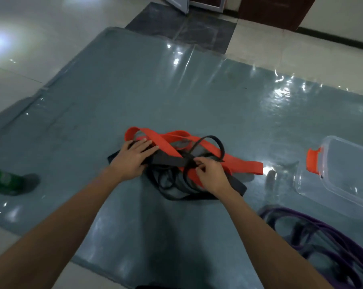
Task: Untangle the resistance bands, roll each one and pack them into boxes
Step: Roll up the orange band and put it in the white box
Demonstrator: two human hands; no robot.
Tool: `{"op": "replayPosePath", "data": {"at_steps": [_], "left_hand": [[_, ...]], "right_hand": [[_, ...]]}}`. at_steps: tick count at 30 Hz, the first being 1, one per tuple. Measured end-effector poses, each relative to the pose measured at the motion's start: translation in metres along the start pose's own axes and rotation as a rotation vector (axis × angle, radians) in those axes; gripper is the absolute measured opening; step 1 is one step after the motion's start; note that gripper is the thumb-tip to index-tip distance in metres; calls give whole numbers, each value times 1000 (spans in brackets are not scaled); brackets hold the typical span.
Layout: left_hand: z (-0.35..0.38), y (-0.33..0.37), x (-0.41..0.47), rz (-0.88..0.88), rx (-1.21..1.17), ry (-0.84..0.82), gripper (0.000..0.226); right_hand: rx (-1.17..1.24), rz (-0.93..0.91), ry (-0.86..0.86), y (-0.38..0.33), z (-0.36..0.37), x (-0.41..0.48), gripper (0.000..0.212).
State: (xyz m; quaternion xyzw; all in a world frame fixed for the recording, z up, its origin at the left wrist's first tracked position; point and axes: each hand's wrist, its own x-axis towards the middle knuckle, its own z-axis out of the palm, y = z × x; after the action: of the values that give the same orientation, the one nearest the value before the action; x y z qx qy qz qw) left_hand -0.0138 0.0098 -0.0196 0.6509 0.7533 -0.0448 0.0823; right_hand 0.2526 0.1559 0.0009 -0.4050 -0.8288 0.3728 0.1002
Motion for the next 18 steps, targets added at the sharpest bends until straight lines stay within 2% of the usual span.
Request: {"op": "replayPosePath", "data": {"at_steps": [2, 4, 6, 7, 10, 14, 18], "left_hand": [[9, 12, -15, 15, 3, 36, 84], [19, 19, -29, 21, -6, 55, 85], [31, 23, -43, 35, -23, 59, 86], [35, 24, -51, 29, -36, 58, 87], [42, 22, -66, -18, -54, 66, 88], [48, 18, -79, -68, -96, 59, 84], [46, 26, -85, -94, -139, 127, 93]], "right_hand": [[-84, -105, 147, 2, 0, 4, 39], [-282, -210, 158, 2, -2, 12, 62], [-567, -274, -56, 1, -5, 19, 87], [-686, -291, -190, -1, -4, 22, 93], [-897, -353, -434, -6, 1, 29, 83], [-938, -389, -406, 2, 2, 25, 59], [-920, -455, -356, 12, -4, 11, 40]]}}
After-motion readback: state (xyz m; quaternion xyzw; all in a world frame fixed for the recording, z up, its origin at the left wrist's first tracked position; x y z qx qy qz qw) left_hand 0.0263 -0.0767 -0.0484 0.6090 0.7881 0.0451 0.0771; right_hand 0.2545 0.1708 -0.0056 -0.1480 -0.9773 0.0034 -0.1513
